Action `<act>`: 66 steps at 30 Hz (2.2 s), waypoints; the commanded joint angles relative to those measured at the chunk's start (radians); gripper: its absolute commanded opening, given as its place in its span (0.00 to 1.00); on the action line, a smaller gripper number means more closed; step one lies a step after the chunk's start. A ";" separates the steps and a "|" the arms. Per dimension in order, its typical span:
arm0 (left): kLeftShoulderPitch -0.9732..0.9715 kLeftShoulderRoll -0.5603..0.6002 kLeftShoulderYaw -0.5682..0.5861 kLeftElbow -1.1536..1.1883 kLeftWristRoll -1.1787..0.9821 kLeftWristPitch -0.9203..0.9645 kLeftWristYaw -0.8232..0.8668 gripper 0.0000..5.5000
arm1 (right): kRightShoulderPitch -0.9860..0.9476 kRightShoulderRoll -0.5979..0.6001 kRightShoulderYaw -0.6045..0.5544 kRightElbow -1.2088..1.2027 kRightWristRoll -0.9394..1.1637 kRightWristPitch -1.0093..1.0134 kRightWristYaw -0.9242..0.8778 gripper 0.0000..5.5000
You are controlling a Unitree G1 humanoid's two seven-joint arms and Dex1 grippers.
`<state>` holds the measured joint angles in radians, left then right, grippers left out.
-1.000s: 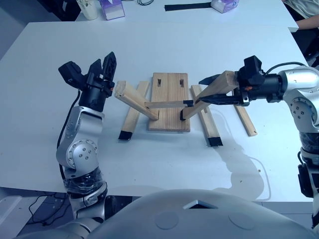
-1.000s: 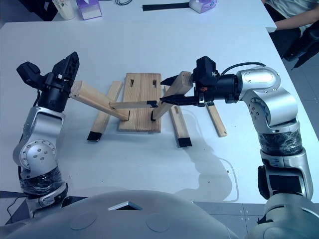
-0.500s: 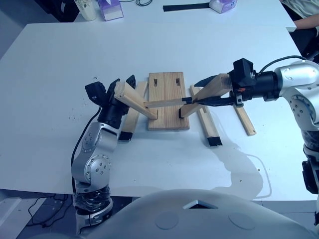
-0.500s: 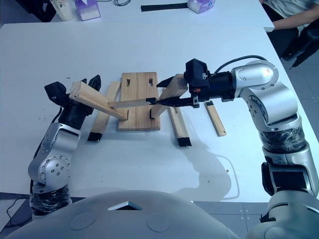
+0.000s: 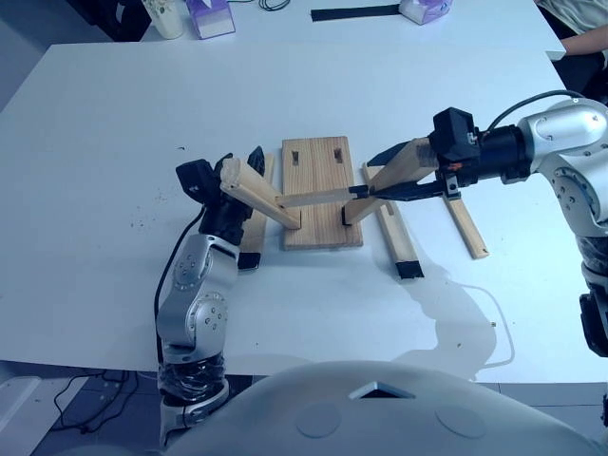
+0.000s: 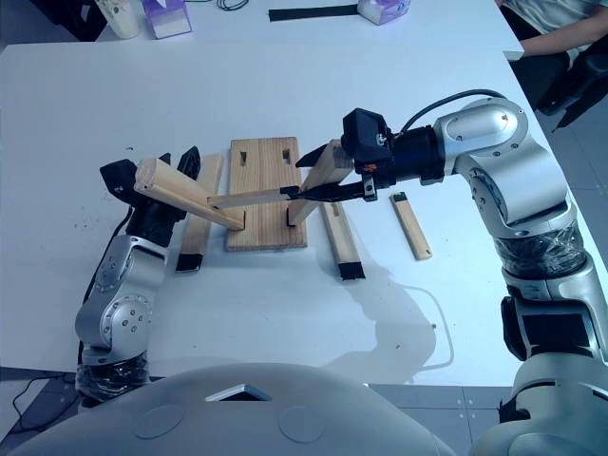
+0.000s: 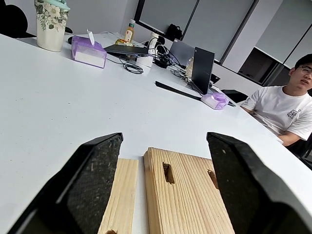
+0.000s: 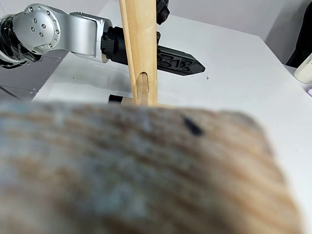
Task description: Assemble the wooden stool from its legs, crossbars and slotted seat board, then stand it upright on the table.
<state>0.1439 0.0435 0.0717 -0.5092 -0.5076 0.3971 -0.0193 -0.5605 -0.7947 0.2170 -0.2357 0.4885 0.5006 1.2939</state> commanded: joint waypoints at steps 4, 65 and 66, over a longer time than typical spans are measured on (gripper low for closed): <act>-0.001 0.006 -0.047 0.000 0.097 -0.022 0.003 0.58 | -0.042 -0.014 -0.005 -0.043 0.025 0.082 0.013 0.37; -0.369 0.156 -0.013 -0.527 -0.399 0.362 0.310 0.58 | 0.078 -0.007 -0.018 -0.177 -0.039 0.318 -0.294 0.37; -0.366 0.158 -0.064 -0.534 -0.405 0.406 0.345 0.55 | 0.072 -0.005 -0.012 -0.173 -0.040 0.317 -0.293 0.37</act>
<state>-0.2263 0.1843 0.1126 -1.0173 -0.8992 0.6977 0.2279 -0.5069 -0.7714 0.1833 -0.4303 0.4749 0.7837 1.0116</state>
